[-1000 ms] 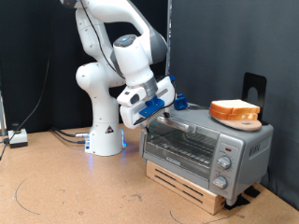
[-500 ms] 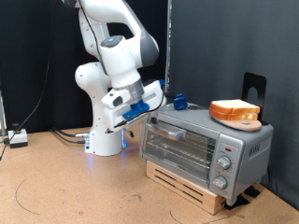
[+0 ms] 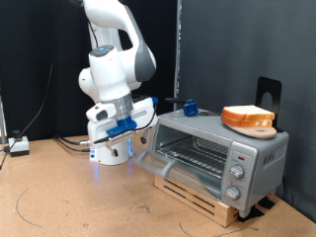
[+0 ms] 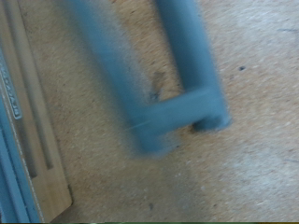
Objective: Make a piece of toast with the oven
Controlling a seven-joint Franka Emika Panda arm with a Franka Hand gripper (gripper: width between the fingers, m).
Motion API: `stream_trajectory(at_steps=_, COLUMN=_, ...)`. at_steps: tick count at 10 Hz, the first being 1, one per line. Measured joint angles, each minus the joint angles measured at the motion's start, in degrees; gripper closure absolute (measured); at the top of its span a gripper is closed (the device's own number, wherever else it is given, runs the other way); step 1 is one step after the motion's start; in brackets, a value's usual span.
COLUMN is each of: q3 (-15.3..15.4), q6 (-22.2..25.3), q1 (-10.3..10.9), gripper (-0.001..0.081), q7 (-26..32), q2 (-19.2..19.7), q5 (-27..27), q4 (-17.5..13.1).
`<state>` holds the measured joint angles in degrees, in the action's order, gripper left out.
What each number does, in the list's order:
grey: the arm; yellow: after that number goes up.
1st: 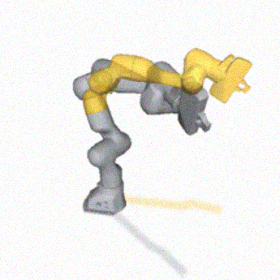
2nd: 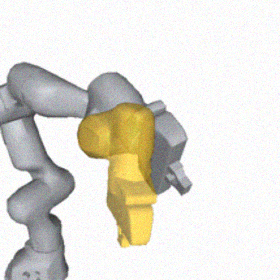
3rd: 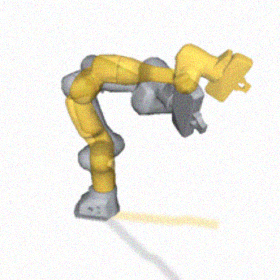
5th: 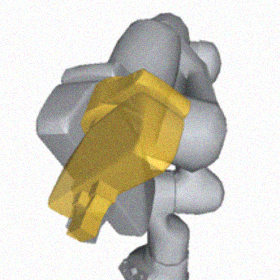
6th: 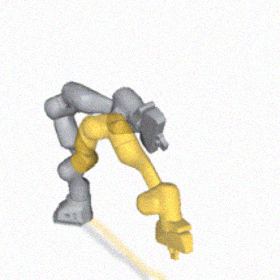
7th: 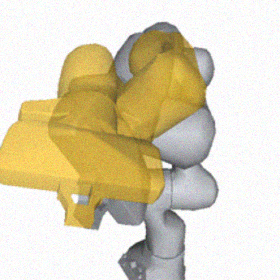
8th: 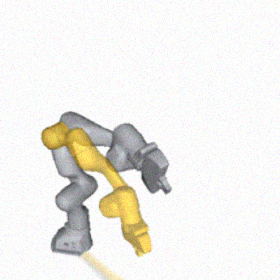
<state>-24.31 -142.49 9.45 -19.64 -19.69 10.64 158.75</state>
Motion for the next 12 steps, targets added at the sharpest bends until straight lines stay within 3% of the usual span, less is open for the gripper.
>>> stream_trajectory(at_steps=3, q3=-2.18, q6=-2.1, q1=-0.17, gripper=0.0002, q7=1.5, q2=3.61, q5=0.39, q4=-2.3)
stream_trajectory(at_steps=6, q3=-2.79, q6=-1.89, q1=-2.24, gripper=0.0002, q7=-0.9, q2=5.94, q5=-0.46, q4=-3.99)
stream_trajectory(at_steps=9, q3=-3.56, q6=-6.44, q1=-4.44, gripper=0.0002, q7=0.59, q2=7.48, q5=-2.45, q4=-3.97)
stream_trajectory(at_steps=10, q3=-3.5, q6=-5.77, q1=-4.4, gripper=0.0002, q7=0.58, q2=7.46, q5=-2.12, q4=-3.97)
stream_trajectory(at_steps=11, q3=-3.82, q6=-1.68, q1=-3.72, gripper=0.0002, q7=2.34, q2=6.92, q5=1.48, q4=-4.5)
stream_trajectory(at_steps=12, q3=-4.73, q6=5.29, q1=-2.46, gripper=0.0002, q7=6.3, q2=5.51, q5=7.49, q4=-5.97)
